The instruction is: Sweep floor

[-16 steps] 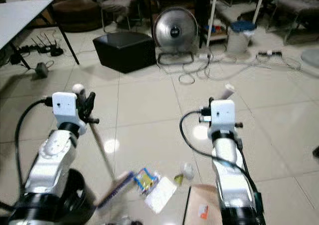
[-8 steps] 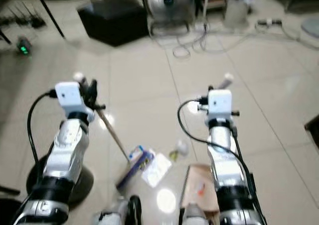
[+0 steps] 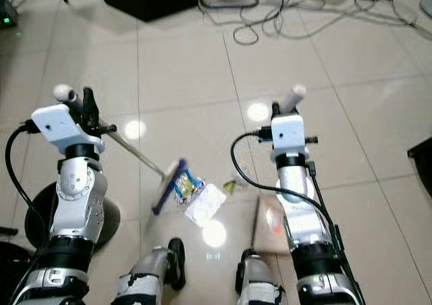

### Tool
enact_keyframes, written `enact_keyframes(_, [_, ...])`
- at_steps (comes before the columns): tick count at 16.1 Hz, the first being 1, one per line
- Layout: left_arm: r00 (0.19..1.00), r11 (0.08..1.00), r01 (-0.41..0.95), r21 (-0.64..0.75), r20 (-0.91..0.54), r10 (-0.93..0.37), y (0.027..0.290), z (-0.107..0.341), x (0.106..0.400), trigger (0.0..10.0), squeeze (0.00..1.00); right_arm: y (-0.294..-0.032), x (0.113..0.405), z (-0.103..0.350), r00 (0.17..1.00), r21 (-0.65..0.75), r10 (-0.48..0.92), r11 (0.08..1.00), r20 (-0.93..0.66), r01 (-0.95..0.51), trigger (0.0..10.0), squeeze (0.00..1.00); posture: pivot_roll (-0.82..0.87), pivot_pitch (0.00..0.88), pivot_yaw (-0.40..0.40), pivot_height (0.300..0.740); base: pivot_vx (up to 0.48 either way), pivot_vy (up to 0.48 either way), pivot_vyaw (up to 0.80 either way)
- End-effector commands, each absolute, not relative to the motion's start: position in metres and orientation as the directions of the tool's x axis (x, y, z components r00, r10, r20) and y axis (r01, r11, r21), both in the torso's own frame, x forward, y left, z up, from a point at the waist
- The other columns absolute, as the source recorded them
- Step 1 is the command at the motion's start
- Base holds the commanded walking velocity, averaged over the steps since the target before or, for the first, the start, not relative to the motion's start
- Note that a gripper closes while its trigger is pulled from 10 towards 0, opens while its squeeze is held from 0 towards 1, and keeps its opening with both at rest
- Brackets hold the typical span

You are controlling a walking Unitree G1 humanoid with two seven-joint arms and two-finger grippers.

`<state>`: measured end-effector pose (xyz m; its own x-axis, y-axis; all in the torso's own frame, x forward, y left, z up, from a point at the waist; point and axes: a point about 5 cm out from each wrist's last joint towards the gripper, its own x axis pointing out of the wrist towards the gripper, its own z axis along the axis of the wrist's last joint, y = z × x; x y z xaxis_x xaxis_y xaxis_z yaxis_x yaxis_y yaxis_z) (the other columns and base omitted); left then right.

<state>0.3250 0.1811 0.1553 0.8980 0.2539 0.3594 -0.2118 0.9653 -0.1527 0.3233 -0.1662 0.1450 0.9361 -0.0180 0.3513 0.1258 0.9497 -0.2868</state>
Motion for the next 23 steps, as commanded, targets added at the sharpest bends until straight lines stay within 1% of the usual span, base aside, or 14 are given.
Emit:
enact_keyframes(1, [0.905,0.964,-0.227,-0.139,0.336,0.261,0.184,0.145,0.322,10.0,0.0,-0.162,0.323,0.141,0.934,-0.292,0.006,0.95,0.358,0.106,10.0,0.0,0.1,0.398,0.062,0.74,0.0,0.0,0.0])
enact_keyframes(5, [0.912,0.966,-0.236,-0.105,0.32,0.257,0.185,0.137,0.322,10.0,0.0,-0.145,0.324,0.128,0.933,-0.326,0.05,0.943,0.357,0.074,10.0,0.0,0.15,0.383,0.09,0.74,0.0,0.0,0.0])
enact_keyframes(7, [0.919,0.966,-0.238,-0.103,0.299,0.258,0.181,0.132,0.324,10.0,0.0,-0.135,0.326,0.126,0.927,-0.331,0.067,0.941,0.369,0.064,10.0,0.0,0.16,0.373,0.099,0.74,0.0,0.0,0.0])
enact_keyframes(8, [0.925,0.968,-0.228,-0.105,0.287,0.249,0.178,0.131,0.327,10.0,0.0,-0.131,0.328,0.126,0.925,-0.327,0.069,0.943,0.374,0.062,10.0,0.0,0.17,0.375,0.105,0.74,0.0,0.0,0.0])
enact_keyframes(10, [0.945,0.982,-0.152,-0.114,0.276,0.178,0.159,0.13,0.332,10.0,0.0,-0.124,0.332,0.13,0.919,-0.302,0.06,0.951,0.39,0.066,10.0,0.0,0.17,0.372,0.114,0.74,0.0,0.0,0.0])
enact_keyframes(12, [0.951,0.984,-0.1,-0.145,0.276,0.137,0.143,0.133,0.335,10.0,0.0,-0.12,0.334,0.135,0.908,-0.263,0.043,0.962,0.417,0.075,10.0,0.0,0.18,0.359,0.122,0.74,0.0,0.0,0.0])
enact_keyframes(14, [0.952,0.98,-0.067,-0.188,0.281,0.119,0.13,0.136,0.339,10.0,0.0,-0.11,0.335,0.14,0.889,-0.244,0.073,0.969,0.452,0.045,10.0,0.0,0.17,0.353,0.127,0.74,0.0,0.0,0.0])
enact_keyframes(20, [0.951,0.973,-0.022,-0.228,0.295,0.091,0.119,0.144,0.342,10.0,0.0,-0.096,0.328,0.129,0.893,-0.238,0.114,0.971,0.435,-0.008,10.0,0.0,0.17,0.338,0.129,0.74,0.0,0.0,0.0])
enact_keyframes(23, [0.949,0.968,0.029,-0.251,0.312,0.053,0.113,0.152,0.338,10.0,0.0,-0.098,0.328,0.124,0.904,-0.243,0.106,0.97,0.414,-0.002,10.0,0.0,0.18,0.325,0.132,0.74,0.0,0.0,0.0])
